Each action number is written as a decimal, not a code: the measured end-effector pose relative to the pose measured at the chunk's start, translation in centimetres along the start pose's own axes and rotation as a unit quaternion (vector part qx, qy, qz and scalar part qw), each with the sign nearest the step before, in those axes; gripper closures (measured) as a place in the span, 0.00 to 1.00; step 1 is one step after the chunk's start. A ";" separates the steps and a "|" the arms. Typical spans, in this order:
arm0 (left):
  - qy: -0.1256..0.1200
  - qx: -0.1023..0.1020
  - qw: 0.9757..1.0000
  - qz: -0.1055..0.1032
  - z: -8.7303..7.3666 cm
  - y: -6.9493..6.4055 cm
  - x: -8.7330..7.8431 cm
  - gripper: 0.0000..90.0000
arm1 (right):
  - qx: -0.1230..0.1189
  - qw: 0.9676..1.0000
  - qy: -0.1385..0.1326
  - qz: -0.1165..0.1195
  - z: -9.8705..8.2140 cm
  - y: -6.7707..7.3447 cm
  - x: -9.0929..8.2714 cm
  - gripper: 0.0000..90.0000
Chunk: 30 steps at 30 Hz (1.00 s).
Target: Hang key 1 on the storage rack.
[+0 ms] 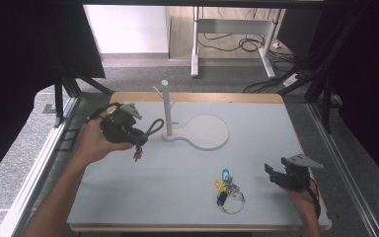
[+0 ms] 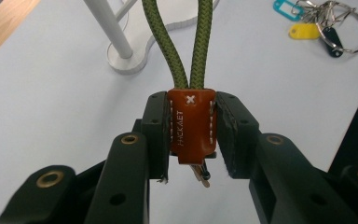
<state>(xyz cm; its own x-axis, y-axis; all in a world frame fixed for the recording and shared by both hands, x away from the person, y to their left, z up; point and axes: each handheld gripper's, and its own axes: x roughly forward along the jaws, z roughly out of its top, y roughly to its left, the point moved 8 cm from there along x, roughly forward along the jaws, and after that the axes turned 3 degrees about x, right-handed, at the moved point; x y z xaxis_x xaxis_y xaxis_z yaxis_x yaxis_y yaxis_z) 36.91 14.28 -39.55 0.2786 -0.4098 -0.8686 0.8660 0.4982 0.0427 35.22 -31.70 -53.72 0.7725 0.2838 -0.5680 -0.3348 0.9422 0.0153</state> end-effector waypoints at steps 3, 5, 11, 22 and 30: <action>0.000 -0.003 1.000 0.006 0.1 0.5 -0.2 0.74 | -0.001 1.000 0.001 -0.001 0.0 -0.1 -0.1 0.32; 0.000 -0.005 1.000 0.009 0.3 0.8 -0.4 0.74 | -0.001 1.000 0.000 -0.003 0.0 -0.1 -0.2 0.32; -0.006 -0.013 1.000 0.013 0.9 1.5 -0.4 0.74 | 0.003 1.000 0.003 -0.007 0.0 -0.3 -0.2 0.33; -0.018 -0.029 0.999 0.014 2.2 2.8 0.2 0.74 | 0.003 1.000 0.007 -0.006 -0.1 -0.1 0.0 0.33; -0.013 -0.053 0.998 0.017 2.5 5.0 0.2 0.74 | -0.001 1.000 0.009 -0.005 0.0 0.1 0.0 0.33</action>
<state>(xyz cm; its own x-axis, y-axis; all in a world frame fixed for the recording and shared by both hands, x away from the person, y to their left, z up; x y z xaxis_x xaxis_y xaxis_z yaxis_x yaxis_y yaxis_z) 42.33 14.75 -38.29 0.3194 -0.4110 -0.8539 0.8076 0.5894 0.0184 35.16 -31.58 -53.74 0.7658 0.2713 -0.5831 -0.3280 0.9446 0.0088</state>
